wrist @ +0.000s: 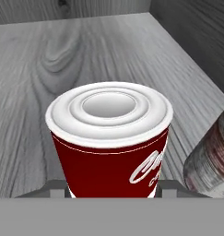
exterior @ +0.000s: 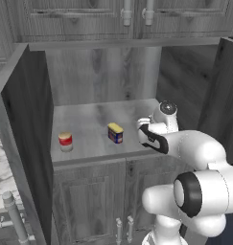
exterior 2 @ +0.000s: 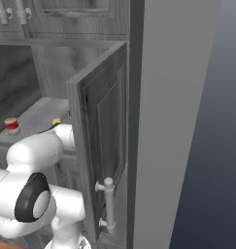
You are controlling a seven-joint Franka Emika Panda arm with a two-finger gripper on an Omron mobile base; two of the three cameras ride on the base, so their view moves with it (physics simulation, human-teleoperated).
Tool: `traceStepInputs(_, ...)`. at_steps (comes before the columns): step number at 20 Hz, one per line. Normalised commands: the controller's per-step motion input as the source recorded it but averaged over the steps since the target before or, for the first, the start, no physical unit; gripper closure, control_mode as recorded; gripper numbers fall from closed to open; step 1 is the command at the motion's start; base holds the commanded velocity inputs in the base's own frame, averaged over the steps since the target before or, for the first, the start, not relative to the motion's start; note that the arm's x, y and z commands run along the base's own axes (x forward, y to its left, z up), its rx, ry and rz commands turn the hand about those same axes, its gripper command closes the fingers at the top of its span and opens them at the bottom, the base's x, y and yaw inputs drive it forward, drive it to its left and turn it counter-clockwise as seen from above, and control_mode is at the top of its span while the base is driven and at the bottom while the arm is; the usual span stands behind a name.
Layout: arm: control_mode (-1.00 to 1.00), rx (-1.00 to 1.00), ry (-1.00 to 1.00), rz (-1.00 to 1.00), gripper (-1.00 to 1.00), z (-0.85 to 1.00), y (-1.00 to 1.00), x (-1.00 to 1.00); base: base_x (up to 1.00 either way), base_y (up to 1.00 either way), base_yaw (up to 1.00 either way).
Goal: Stack two cans on top of the other two cans in the cabinet.
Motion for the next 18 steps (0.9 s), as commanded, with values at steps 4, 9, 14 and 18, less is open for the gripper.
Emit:
traceStepInputs(4, -1.00, 0.00, -0.01, 0.00, 1.00, -0.01, 0.17, -0.06, 0.00, 0.00, 0.00)
traceStepInputs(9, -1.00, 0.00, -0.07, -0.03, 1.00, 0.07, 0.21, -0.18, 0.00, 0.00, 0.00)
traceStepInputs(14, -1.00, -0.01, -0.11, -0.11, 1.00, 0.17, 0.09, -0.21, 0.00, 0.00, 0.00)
traceStepInputs(18, -1.00, -0.03, -0.03, -0.15, 1.00, 0.32, -0.01, -0.16, 0.00, 0.00, 0.00)
